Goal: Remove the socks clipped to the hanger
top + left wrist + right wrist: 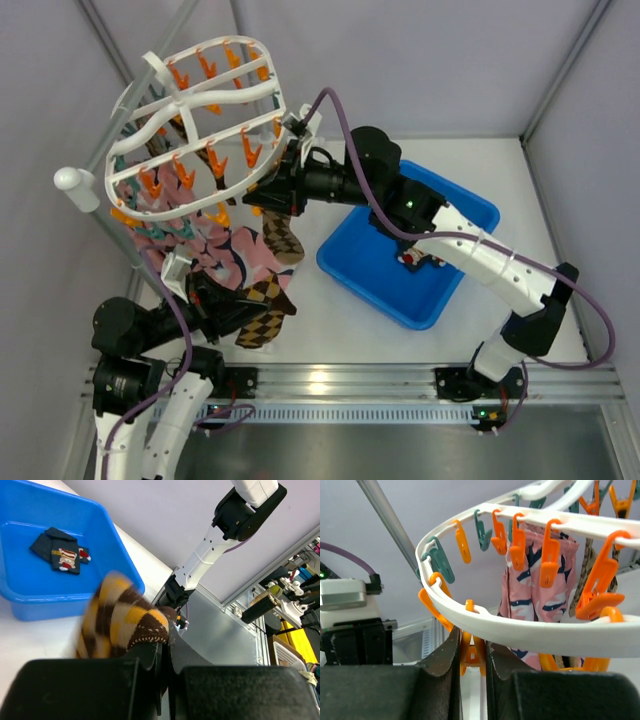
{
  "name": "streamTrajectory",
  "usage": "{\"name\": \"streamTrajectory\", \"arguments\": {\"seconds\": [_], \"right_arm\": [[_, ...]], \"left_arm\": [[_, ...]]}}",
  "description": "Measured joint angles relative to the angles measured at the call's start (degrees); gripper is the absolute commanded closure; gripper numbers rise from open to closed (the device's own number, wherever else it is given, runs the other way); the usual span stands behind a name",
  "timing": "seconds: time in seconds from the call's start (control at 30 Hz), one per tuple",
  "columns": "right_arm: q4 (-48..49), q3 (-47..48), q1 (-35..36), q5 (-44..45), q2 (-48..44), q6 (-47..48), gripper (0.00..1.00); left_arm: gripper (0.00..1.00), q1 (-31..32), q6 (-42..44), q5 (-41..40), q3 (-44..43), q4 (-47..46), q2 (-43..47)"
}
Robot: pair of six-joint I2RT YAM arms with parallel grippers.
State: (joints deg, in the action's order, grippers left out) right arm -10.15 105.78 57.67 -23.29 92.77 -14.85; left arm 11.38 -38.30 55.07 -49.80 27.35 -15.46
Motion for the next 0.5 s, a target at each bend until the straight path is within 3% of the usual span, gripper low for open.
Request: {"name": "streamTrajectory", "arguments": {"seconds": [0.03,0.07,0.13,0.17,0.23,0.5], "right_arm": [[0.8,-1.4,0.0,0.6,-0.5,-0.2,1.0],[1.2,-2.7,0.0,1.2,-1.0,-0.3,0.86],[1.7,-5.1,0.0,2.9,-2.2,-0.7,0.34],[1.7,-6.2,0.0,3.7,-2.8,-1.3,0.2],[1.8,-9.5,0.0,5.8,-4.9,-1.3,0.03],[3.3,-30.9,-0.2,7.4,-22.2,-4.8,0.01]], "left_arm": [[1.0,0.0,0.0,0.0,0.0,0.0,0.1],[1.0,0.0,0.0,0.0,0.2,0.0,0.3],[1.0,0.0,0.0,0.0,0.4,0.0,0.7],[1.0,0.0,0.0,0.0,0.4,0.0,0.8],[1.0,0.0,0.0,0.0,0.4,0.0,0.9],[1.0,0.0,-0.4,-2.5,0.4,0.0,0.9]]}}
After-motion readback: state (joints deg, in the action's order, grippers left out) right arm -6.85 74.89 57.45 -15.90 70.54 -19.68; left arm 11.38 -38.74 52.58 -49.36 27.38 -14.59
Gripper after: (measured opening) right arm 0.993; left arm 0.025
